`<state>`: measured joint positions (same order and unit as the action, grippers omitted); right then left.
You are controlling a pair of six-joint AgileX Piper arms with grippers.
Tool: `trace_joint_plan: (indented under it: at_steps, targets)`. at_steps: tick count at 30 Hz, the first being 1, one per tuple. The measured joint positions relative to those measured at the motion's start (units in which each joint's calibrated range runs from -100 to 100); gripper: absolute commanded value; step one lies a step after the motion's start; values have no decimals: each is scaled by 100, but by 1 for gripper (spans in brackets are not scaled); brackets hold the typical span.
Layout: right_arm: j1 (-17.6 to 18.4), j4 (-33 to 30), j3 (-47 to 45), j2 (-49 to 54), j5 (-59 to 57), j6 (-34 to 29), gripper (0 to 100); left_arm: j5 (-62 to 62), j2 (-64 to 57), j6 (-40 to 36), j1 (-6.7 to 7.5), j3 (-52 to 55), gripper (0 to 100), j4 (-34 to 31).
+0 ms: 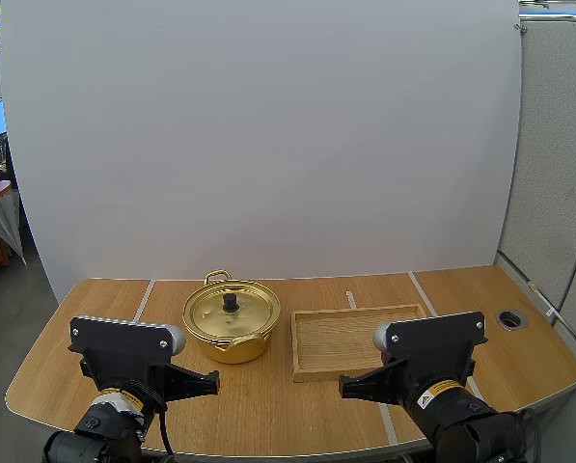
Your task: Open the pot, put the pineapple inside, and close it
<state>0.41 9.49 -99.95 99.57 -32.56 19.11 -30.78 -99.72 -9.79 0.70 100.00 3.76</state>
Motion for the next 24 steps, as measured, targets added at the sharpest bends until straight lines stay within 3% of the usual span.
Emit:
trace_joint_plan:
  at_steps: [24]
  targets:
    - [0,4,0,0,0,0,0,174,0,0,0,0,0,-10]
